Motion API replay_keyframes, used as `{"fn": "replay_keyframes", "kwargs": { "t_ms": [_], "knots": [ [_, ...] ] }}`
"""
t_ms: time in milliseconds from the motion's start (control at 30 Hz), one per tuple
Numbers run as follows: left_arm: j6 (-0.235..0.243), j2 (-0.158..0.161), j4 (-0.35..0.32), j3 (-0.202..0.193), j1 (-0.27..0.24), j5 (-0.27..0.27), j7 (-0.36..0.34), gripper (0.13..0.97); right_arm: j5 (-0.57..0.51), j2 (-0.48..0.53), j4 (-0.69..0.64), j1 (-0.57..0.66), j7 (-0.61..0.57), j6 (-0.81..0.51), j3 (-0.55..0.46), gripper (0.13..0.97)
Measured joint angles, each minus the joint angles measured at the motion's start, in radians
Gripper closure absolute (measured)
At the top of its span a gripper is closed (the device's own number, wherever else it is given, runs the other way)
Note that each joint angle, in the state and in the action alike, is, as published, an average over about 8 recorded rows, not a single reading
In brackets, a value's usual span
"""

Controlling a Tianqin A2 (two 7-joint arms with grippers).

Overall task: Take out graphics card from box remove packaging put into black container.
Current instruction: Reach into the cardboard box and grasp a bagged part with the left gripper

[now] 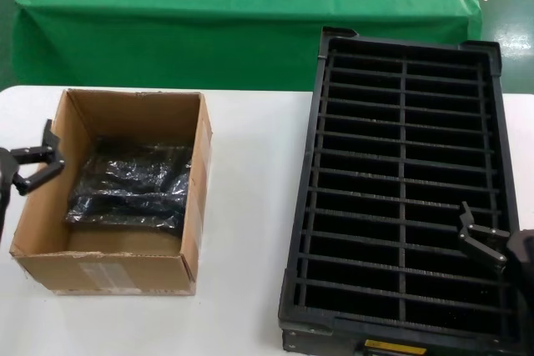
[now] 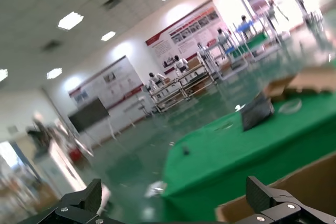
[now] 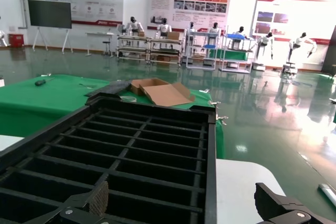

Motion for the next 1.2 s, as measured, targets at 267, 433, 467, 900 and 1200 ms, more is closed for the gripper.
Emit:
{"fn": "replay_keyframes", "kwargs": {
  "t_ms": [267,433,467,900,1200],
  "knots": [
    [-0.092,-0.180,0.061,0.214,-0.091,-0.163,0.298,0.132,0.000,0.000,0.000,0.000,0.000,0.000,0.000,0.129],
    [-0.113,-0.276,0.128,0.415,-0.181,-0.308,0.431,0.132,0.000,0.000,0.000,0.000,0.000,0.000,0.000,0.129],
    [-0.113,-0.288,0.144,0.452,-0.200,-0.328,0.451,0.132,0.000,0.000,0.000,0.000,0.000,0.000,0.000,0.129],
    [-0.182,-0.335,0.289,0.729,-0.408,-0.526,0.655,0.132,0.000,0.000,0.000,0.000,0.000,0.000,0.000,0.129],
    [-0.220,-0.324,0.400,0.886,-0.545,-0.693,0.793,0.132,0.000,0.000,0.000,0.000,0.000,0.000,0.000,0.129]
  ]
}}
